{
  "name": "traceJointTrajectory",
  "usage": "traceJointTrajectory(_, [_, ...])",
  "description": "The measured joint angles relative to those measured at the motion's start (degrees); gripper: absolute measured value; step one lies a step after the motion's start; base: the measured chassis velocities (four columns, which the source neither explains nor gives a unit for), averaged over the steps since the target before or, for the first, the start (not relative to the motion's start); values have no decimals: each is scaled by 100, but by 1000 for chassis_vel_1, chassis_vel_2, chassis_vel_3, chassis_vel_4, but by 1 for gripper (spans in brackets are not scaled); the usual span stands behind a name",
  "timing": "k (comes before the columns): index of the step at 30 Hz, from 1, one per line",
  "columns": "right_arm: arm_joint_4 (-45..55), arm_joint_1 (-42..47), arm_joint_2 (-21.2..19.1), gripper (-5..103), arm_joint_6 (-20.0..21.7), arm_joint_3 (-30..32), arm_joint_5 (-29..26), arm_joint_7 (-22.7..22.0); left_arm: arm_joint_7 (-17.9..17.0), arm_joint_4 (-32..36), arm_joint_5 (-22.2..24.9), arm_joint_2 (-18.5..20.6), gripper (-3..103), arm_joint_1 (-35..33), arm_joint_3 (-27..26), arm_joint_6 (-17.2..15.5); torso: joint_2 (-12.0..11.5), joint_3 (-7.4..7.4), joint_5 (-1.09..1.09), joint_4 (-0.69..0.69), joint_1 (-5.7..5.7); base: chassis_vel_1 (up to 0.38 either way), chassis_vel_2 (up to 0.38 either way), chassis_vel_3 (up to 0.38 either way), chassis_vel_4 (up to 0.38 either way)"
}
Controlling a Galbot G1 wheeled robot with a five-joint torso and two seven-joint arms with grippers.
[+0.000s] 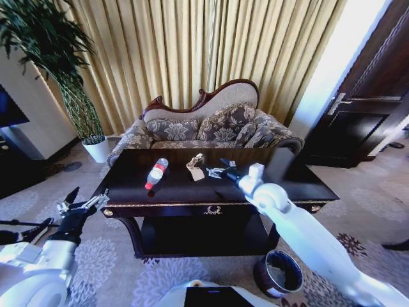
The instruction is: Move to the front of the table and place the trash on the table into the trash bin.
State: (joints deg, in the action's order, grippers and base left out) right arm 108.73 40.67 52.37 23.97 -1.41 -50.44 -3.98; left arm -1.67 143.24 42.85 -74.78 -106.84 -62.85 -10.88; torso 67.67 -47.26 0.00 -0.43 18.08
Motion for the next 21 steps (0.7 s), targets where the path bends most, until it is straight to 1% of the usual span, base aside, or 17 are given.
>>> traceJointTrajectory(3, [-398,-502,158,100,91,-378,-96,-111,-3,0,14,-21,100,-11,-85,0,0,0,0,0,0,0,0,0,0])
traceJointTrajectory(4, [-398,-502,158,100,91,-378,-96,-111,-3,0,14,-21,100,-11,-85,0,0,0,0,0,0,0,0,0,0])
traceJointTrajectory(6, [-807,-988,348,100,169,-705,-149,-222,-4,0,16,-54,100,-31,-161,4,0,0,-2,1,1,0,0,0,0])
traceJointTrajectory(7, [-807,-988,348,100,169,-705,-149,-222,-4,0,16,-54,100,-31,-161,4,0,0,-2,1,1,0,0,0,0])
traceJointTrajectory(9, [-1055,-1199,492,100,248,-830,-160,-262,2,0,17,-77,100,-47,-227,17,0,0,-1,1,0,0,0,0,0])
traceJointTrajectory(11, [-1216,-1331,597,100,386,-917,-225,-318,12,0,40,-88,100,-70,-323,42,0,0,-2,0,0,0,0,0,0])
traceJointTrajectory(13, [-1252,-1357,627,100,428,-938,-255,-340,17,0,53,-89,100,-78,-349,47,0,0,-1,0,0,0,0,0,0])
traceJointTrajectory(15, [-1416,-1425,759,100,546,-1039,-347,-422,30,0,109,-98,100,-95,-431,62,0,1,-1,0,0,0,0,0,0])
traceJointTrajectory(17, [-1447,-1427,783,100,555,-1050,-348,-440,31,0,114,-102,100,-94,-433,62,0,0,-1,0,0,0,0,0,0])
traceJointTrajectory(21, [-1690,-1438,977,100,583,-1131,-352,-595,57,0,121,-137,100,-63,-393,68,0,0,-1,-1,0,0,0,0,0])
